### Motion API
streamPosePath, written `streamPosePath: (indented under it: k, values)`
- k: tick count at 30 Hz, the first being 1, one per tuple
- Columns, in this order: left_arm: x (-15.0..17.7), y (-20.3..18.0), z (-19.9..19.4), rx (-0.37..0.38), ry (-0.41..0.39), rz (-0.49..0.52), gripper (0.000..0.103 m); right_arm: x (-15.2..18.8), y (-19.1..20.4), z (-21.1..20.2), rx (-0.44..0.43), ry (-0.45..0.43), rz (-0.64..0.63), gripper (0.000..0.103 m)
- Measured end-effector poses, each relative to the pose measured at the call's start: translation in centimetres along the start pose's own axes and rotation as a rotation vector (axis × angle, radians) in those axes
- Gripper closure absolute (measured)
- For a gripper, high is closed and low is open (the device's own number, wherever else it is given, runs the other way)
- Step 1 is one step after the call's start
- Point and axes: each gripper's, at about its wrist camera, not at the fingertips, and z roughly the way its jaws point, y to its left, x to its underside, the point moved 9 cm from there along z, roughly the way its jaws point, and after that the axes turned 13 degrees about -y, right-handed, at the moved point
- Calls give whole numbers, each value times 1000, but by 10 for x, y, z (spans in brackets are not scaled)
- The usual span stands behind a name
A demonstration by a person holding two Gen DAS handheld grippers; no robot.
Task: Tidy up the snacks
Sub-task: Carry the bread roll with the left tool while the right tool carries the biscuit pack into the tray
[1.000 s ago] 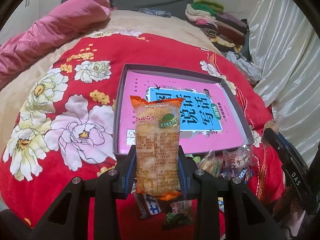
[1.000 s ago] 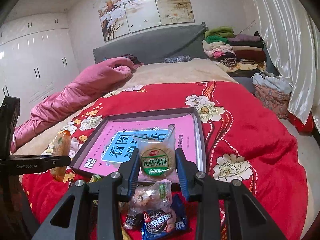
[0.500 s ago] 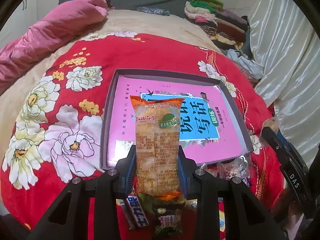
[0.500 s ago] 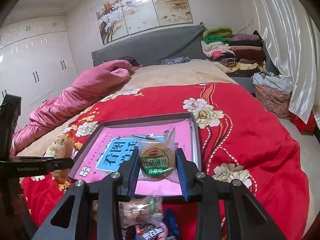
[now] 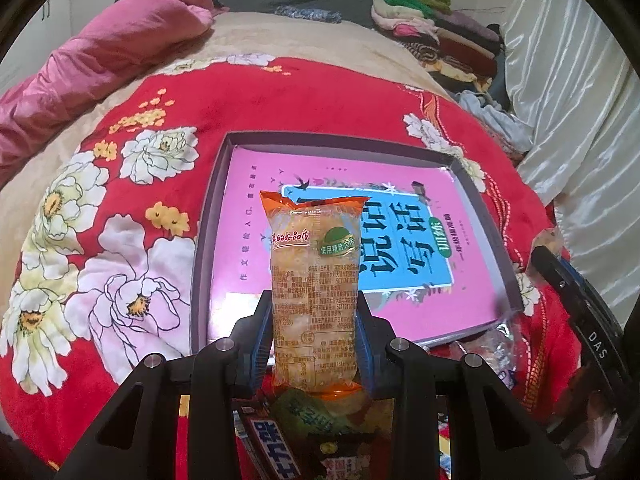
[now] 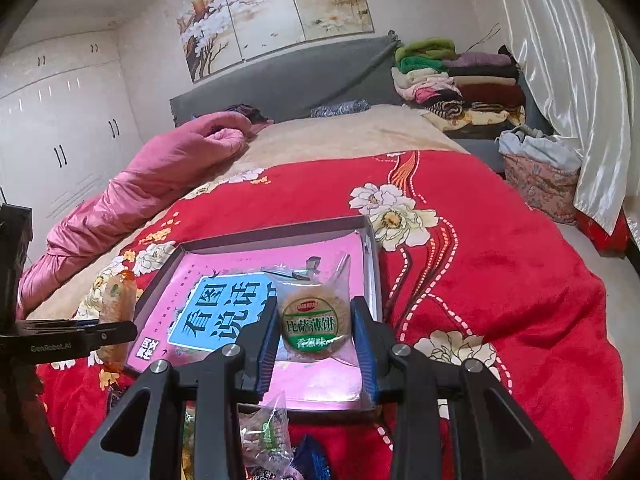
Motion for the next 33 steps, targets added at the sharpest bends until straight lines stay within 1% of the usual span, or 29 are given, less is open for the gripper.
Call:
streamPosePath:
  k: [5,18,33]
  values:
    - [1,5,9,-14,8,2,66,8,4,14,-15,47,-14,68]
    - [6,14,27,-29,37,-5,66,27,4,28,-6,116,-31,68]
    - [6,20,48,-46,49,-16,66,39,1,37,0,166,-23,68]
